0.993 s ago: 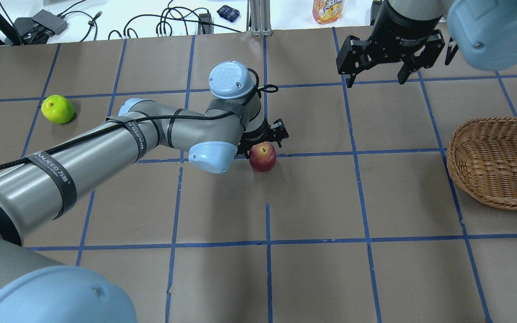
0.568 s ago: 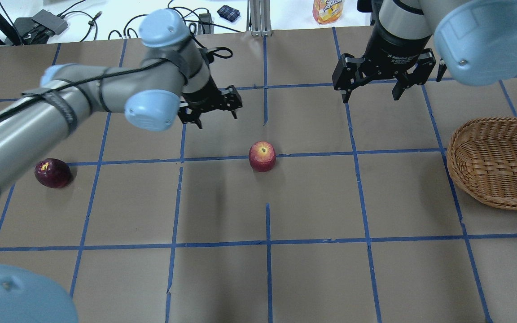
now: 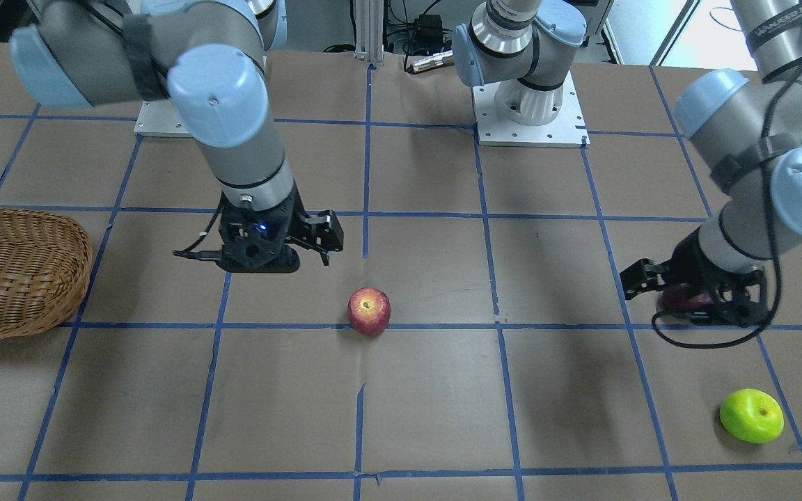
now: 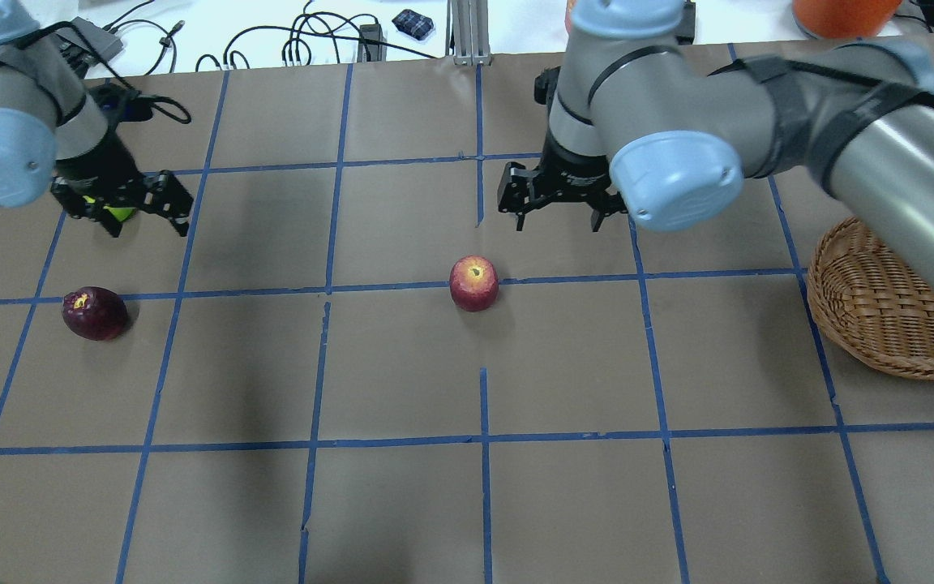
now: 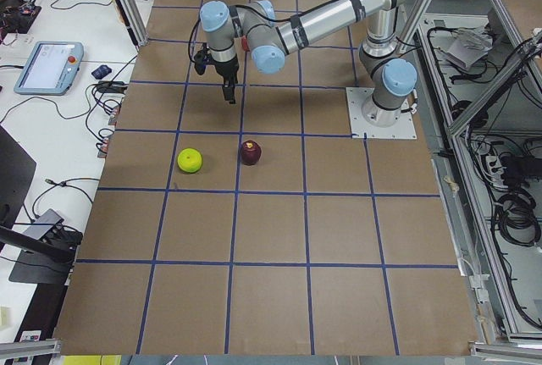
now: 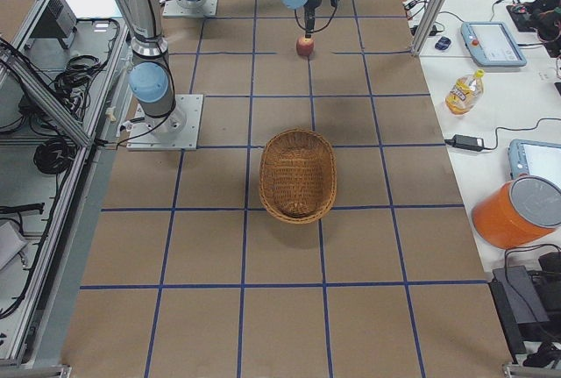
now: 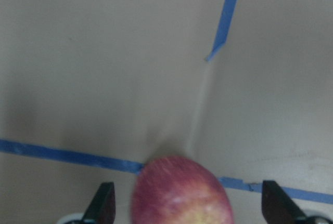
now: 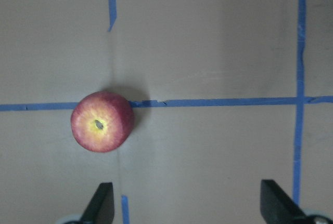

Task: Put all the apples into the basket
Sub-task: 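Grasp the red apple with the right gripper while the left grasps the dark apple, then drop the red apple into the basket with the right gripper while the left lifts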

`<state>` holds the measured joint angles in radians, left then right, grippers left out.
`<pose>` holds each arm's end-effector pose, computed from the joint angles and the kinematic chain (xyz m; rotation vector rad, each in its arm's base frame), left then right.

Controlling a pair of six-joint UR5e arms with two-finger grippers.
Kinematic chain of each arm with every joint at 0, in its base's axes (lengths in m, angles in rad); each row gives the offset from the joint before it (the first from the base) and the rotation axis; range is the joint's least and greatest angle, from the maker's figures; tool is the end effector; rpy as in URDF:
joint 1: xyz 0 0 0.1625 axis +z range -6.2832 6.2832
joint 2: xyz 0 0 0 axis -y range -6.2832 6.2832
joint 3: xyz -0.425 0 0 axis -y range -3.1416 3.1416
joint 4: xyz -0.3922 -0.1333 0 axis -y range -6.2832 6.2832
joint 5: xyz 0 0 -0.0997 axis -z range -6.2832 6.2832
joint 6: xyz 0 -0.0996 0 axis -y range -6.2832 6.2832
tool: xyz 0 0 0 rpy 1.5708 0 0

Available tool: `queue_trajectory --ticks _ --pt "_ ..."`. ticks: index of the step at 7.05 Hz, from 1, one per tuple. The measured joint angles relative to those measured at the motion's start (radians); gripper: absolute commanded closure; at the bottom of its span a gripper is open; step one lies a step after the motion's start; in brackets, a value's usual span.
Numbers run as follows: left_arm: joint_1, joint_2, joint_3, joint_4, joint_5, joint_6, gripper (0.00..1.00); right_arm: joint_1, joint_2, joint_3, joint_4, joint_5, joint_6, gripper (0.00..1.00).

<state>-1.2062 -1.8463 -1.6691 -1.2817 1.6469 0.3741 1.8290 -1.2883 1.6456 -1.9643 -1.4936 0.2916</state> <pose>0.0864 -0.5789 0.3209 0.0197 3.0968 0.1650 0.2867 -0.5336 0.3379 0.0489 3.0570 -0.0212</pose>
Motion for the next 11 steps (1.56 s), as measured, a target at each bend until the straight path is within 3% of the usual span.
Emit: queue_trajectory --ticks 2,5,6,7,8,11 --pt "0.131 -0.037 -0.007 0.021 0.029 0.141 0.0 0.095 0.136 0.0 -0.132 0.001 0.074 0.0" --pt "0.205 -0.102 -0.016 0.089 0.033 0.187 0.0 0.123 0.248 0.003 -0.264 -0.006 0.095 0.01" --pt "0.212 -0.128 -0.024 0.117 0.031 0.186 0.0 0.123 0.263 0.004 -0.277 -0.01 0.094 0.2" --pt "0.216 -0.152 -0.04 0.147 0.029 0.184 0.0 0.124 0.271 0.005 -0.281 -0.012 0.092 0.63" --pt "0.221 -0.167 -0.061 0.174 0.028 0.181 0.0 0.124 0.275 0.003 -0.281 -0.014 0.084 0.79" --pt "0.233 -0.181 -0.097 0.205 0.024 0.175 0.0 0.083 0.236 -0.01 -0.262 -0.016 0.046 0.81"
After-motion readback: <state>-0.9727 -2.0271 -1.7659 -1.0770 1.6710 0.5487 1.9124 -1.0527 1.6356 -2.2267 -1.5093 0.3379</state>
